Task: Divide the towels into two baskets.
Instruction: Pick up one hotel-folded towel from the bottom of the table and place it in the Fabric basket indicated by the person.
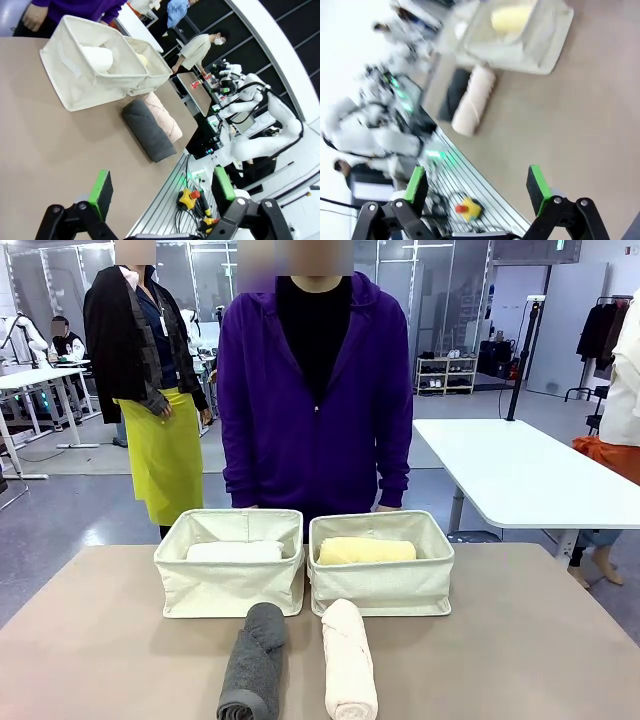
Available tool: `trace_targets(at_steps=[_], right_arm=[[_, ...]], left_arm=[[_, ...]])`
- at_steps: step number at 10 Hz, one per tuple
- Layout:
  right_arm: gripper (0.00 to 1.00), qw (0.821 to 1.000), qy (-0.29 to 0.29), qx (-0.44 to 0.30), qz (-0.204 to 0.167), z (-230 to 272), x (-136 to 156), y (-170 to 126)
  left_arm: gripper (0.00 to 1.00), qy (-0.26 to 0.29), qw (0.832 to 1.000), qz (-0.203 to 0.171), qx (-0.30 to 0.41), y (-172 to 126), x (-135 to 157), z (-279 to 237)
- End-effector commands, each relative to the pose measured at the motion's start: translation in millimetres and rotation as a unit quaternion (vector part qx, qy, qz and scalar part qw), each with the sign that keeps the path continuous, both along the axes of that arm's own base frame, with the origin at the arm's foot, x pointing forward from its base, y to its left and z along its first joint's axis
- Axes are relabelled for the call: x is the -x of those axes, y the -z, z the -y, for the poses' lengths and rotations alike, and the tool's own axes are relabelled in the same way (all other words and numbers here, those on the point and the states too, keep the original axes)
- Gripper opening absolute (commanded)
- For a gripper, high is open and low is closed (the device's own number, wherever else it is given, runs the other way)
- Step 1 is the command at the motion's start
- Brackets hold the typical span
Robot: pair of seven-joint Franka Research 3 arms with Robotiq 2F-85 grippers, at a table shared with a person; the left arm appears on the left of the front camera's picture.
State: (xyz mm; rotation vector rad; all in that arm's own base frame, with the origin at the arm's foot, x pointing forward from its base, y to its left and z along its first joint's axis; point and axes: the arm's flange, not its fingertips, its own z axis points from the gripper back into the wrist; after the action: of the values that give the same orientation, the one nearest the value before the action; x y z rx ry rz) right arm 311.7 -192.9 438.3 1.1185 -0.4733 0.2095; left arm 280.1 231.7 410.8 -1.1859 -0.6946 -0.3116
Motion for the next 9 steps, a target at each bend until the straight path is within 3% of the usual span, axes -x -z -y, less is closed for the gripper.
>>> trace_targets(at_steps=[1, 3, 4, 9], right_arm=[[1.00, 0.995, -0.008, -0.093, 0.035, 10.4, -13.5, 31.8], [1.00, 0.993, 0.004, -0.115, 0.033, 17.9, -13.3, 57.1], [1.00, 0.995, 0.026, -0.096, 0.019, 20.6, 5.1, 37.5], [1.00, 0.995, 0.026, -0.096, 0.019, 20.6, 5.1, 37.5]], left_arm=[[1.00, 0.004, 1.000, 0.004, 0.002, -2.1, 5.6, -0.9], [1.00, 0.004, 1.000, 0.004, 0.002, -2.1, 5.6, -0.9], [1.00, 0.004, 1.000, 0.004, 0.002, -2.1, 5.6, -0.9], [1.00, 0.004, 1.000, 0.004, 0.002, -2.1, 5.6, -0.9]])
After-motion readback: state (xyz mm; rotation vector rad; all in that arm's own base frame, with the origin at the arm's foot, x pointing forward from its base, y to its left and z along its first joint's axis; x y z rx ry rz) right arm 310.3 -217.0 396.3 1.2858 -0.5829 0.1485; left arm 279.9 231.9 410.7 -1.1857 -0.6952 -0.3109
